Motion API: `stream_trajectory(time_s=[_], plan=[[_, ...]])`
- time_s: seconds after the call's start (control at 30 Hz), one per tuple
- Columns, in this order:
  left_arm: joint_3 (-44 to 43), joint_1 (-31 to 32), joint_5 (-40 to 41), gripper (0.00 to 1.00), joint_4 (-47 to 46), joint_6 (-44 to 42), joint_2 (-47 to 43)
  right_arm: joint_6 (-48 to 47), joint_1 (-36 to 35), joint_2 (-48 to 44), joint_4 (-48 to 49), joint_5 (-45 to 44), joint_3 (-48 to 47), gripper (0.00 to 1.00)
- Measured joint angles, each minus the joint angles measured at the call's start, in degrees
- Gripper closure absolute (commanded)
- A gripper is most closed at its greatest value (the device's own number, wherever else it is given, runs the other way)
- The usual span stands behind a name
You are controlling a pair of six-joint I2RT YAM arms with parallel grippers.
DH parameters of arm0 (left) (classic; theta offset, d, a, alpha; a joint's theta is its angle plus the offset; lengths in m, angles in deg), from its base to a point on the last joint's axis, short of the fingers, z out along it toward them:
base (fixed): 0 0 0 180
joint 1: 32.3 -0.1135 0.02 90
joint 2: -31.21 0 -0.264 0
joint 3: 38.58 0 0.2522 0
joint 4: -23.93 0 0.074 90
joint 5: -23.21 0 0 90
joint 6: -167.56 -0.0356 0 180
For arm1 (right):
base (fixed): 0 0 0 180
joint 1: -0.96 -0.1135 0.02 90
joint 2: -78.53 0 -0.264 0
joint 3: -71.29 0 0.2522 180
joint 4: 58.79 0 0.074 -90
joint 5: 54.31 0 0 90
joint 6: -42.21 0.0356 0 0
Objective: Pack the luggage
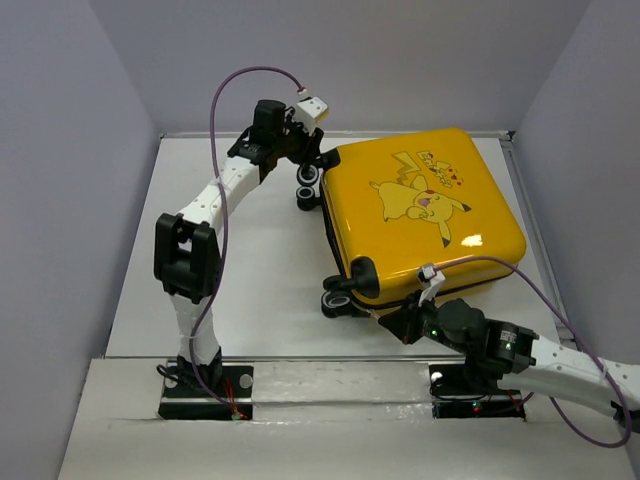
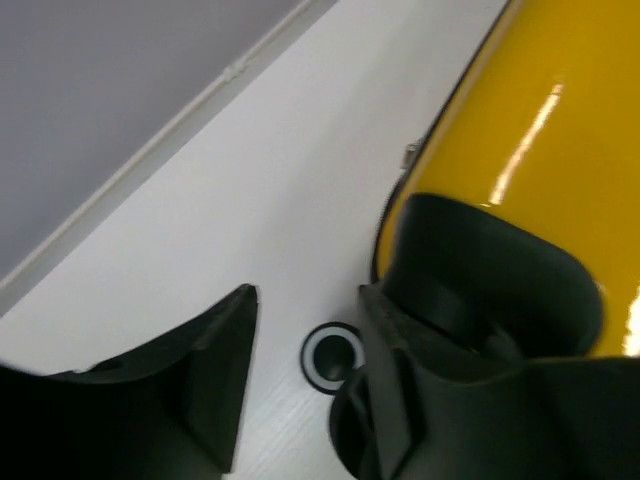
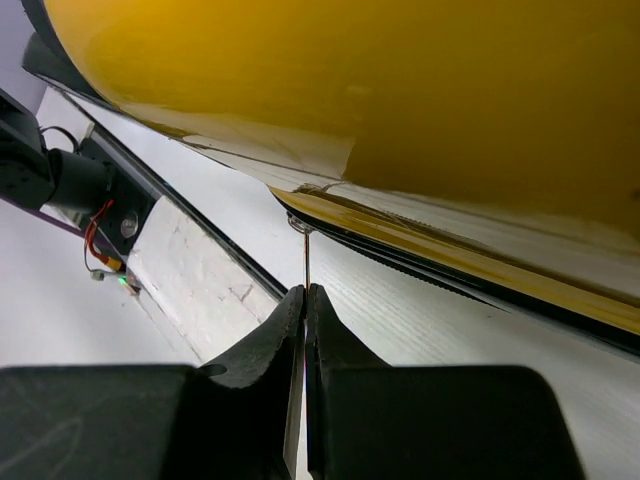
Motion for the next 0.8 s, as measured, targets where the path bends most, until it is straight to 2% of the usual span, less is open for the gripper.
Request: stream_trajectory(time_s=[0.07, 0.2, 0.3, 0.43, 0.6, 0.77, 0.8], plan=[[0.00, -0.07, 2.58, 0.33, -2.27, -0.52, 1.33, 0.07, -0.02, -0.72, -0.83, -0.02, 0.00, 0.93], [0.44, 0.11, 4.68, 0.38, -3.63, -0.98, 1.55, 0.20, -0.02, -0.85, -1.07, -0.11, 0.00, 0.93], [0.83, 0.15, 4.92, 0.22, -4.20, -1.36, 1.53, 0.22, -0.02, -0.83, -1.07, -0.20, 0.00, 0.93], [3.50, -0.28, 5.86, 0.14, -6.58, -0.33, -0.39, 0.22, -0.02, -0.90, -1.09, -0.22, 0.00, 0.93], [6.47, -0.76, 5.77, 0.15, -6.64, 3.52, -3.87, 0.28, -0.02, -1.31, -1.44, -0.22, 0.00, 0.93], [6.43, -1.86, 0.83, 0.19, -3.58, 6.14, -4.96, 0.90, -0.02, -2.03, -1.92, -0.46, 0.00, 0.93], [6.32, -2.01, 0.17, 0.19, -3.17, 6.21, -4.96, 1.07, -0.02, -2.27, -2.19, -0.55, 0.00, 0.88]])
